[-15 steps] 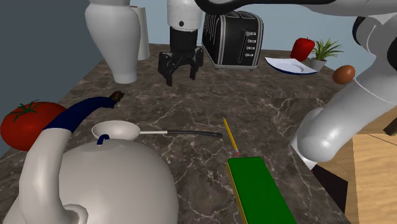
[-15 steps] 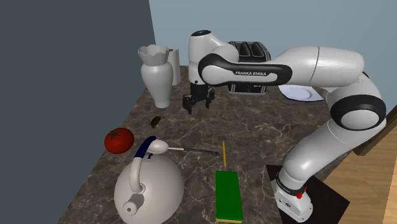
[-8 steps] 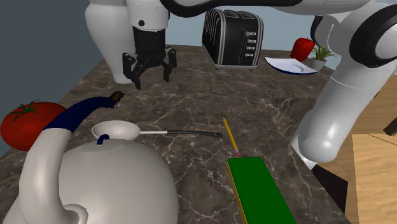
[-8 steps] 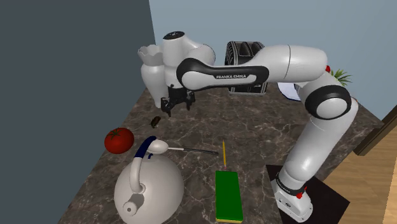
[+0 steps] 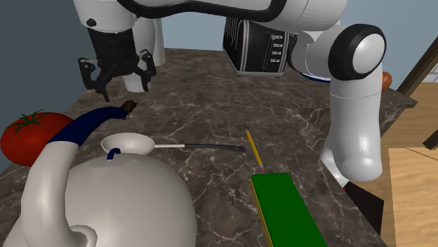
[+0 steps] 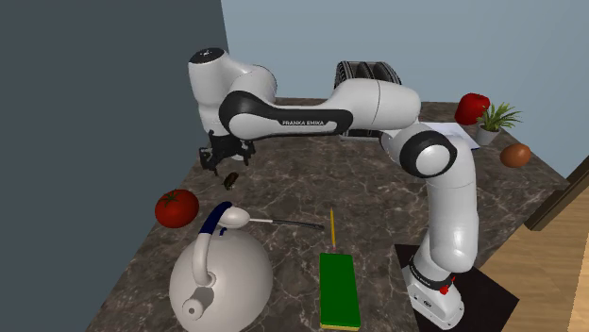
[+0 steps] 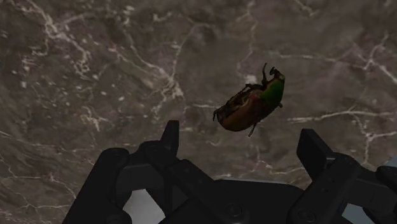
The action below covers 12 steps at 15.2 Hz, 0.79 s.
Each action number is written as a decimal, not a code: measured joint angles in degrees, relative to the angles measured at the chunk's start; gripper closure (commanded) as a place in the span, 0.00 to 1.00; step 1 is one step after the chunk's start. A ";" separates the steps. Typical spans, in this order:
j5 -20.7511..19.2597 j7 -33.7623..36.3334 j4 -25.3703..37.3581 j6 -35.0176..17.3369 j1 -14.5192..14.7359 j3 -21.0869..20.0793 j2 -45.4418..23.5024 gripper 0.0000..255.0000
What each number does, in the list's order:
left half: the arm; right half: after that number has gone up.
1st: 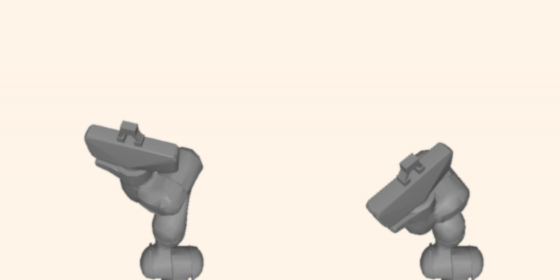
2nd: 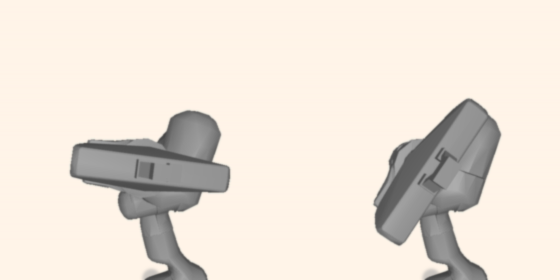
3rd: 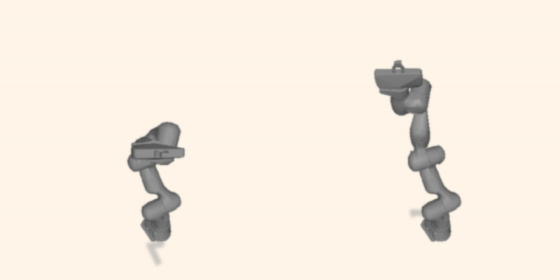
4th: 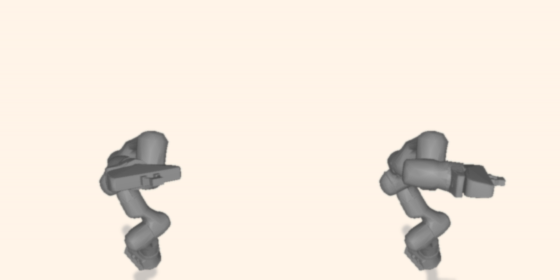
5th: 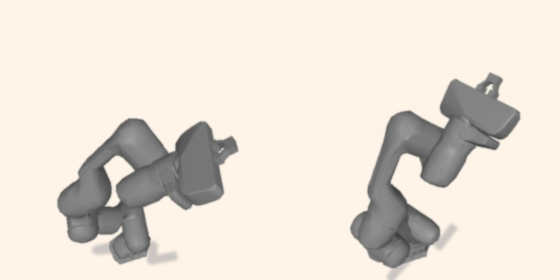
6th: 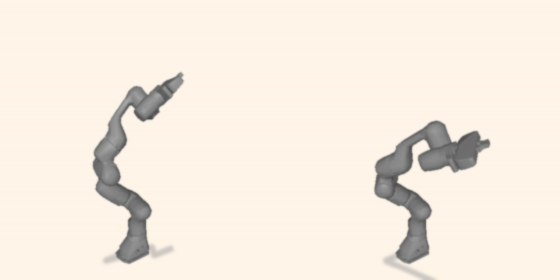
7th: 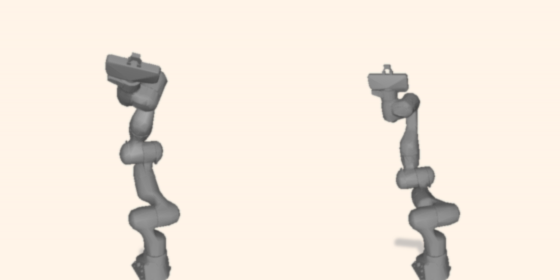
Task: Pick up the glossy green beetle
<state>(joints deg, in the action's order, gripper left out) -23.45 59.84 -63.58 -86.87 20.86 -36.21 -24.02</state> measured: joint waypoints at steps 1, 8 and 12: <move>-0.66 0.36 0.64 -0.11 0.62 0.16 -0.87 0.00; -0.67 1.58 -4.83 -5.12 -0.45 0.24 -0.61 0.00; -0.33 1.68 -6.16 -6.60 -0.91 0.02 0.20 1.00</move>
<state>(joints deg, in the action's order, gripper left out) -23.78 61.52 -69.75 -93.47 19.95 -36.19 -23.82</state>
